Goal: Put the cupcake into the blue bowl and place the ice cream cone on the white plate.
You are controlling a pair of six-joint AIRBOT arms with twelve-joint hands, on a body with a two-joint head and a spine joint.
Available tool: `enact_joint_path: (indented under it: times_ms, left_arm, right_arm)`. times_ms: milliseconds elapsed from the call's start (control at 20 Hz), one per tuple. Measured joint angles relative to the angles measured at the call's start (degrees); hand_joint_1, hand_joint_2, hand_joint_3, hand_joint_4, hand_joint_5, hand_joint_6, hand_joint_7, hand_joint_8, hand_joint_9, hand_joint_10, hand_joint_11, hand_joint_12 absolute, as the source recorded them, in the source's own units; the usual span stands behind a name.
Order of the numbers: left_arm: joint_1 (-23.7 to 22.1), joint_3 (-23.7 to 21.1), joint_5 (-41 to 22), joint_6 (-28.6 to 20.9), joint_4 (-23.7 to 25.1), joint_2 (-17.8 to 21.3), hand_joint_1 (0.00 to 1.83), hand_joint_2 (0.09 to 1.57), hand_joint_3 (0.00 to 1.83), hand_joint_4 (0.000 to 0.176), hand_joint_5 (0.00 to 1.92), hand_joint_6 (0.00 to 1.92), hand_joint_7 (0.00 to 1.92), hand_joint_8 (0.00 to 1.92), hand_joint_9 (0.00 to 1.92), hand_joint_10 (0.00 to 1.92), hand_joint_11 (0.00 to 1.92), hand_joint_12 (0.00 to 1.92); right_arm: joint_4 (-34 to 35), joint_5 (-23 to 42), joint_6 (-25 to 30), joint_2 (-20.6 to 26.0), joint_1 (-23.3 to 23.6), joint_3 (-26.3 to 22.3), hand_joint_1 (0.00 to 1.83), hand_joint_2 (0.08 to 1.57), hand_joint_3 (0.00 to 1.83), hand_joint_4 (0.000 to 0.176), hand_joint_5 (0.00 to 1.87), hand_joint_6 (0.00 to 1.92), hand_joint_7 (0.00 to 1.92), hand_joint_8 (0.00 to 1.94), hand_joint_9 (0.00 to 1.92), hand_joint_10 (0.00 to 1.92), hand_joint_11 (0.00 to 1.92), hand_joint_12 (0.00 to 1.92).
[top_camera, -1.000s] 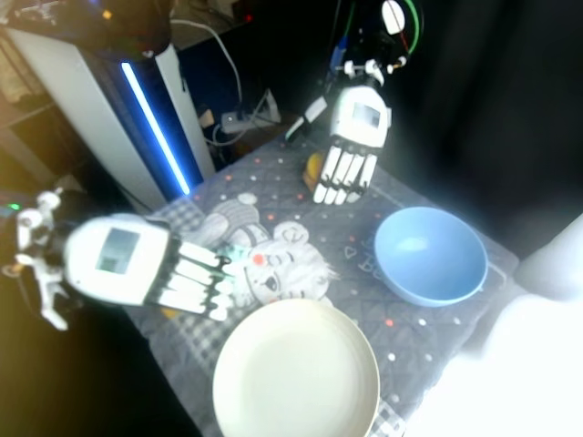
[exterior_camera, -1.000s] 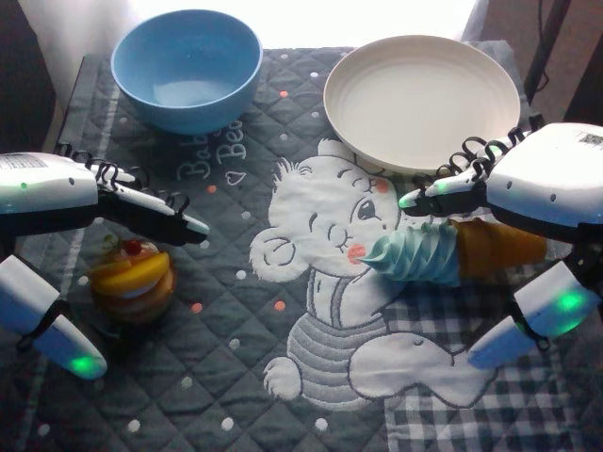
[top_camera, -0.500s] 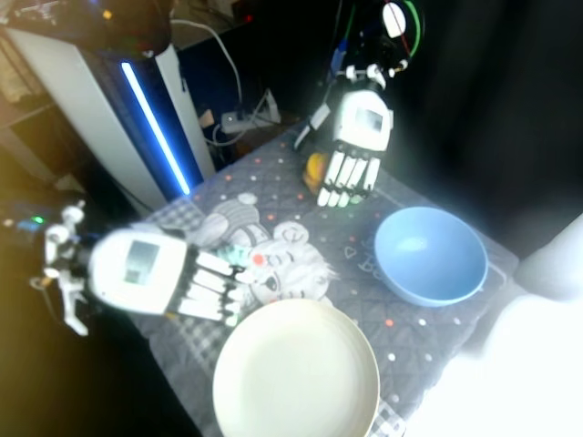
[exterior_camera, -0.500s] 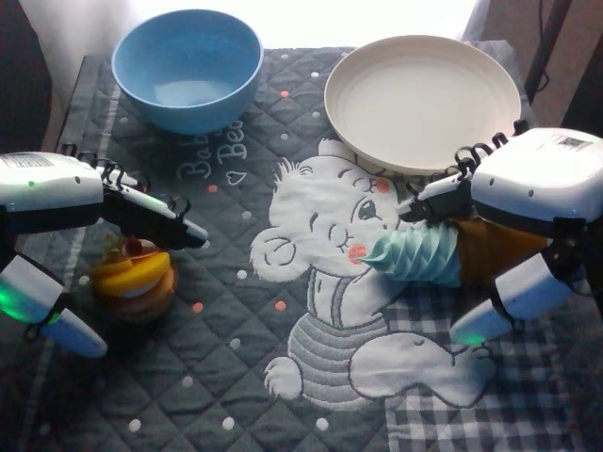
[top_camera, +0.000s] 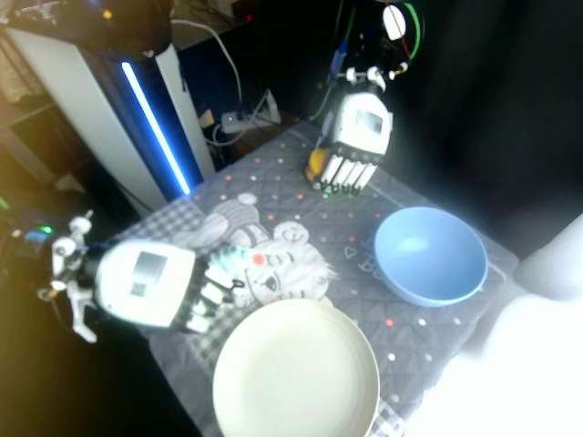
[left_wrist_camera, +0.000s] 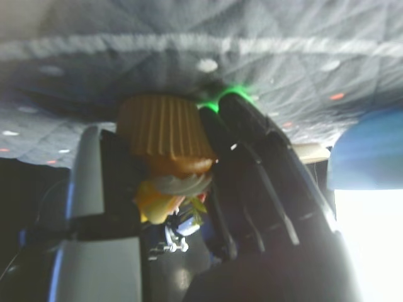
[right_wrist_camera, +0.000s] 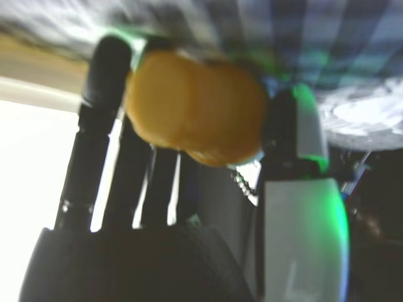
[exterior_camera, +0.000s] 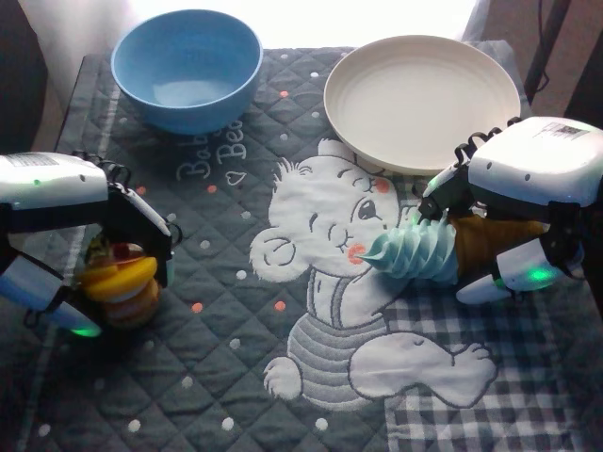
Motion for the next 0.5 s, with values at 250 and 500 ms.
enact_joint_path:
  times_ms: [250, 500]
  left_arm:
    - [1.01, 0.22, -1.36, 1.7, -3.89, -0.33, 1.38, 1.08, 0.0, 0.0, 1.04, 0.94, 1.05, 0.69, 0.96, 1.11, 0.73, 1.13]
    - [0.9, 0.22, -4.31, 5.51, -10.86, 0.83, 1.4, 1.03, 0.0, 0.0, 1.09, 0.71, 1.16, 0.55, 1.13, 0.96, 0.94, 1.2]
  right_arm:
    - [0.42, 0.55, -0.02, 0.02, 0.0, -0.04, 1.29, 1.06, 0.0, 0.0, 0.98, 0.81, 1.26, 0.67, 1.6, 0.01, 1.22, 0.96]
    - [0.46, 5.73, 0.17, 3.5, 1.44, -2.75, 1.27, 1.07, 0.0, 0.0, 0.95, 0.93, 1.24, 0.63, 1.49, 0.0, 1.07, 1.11]
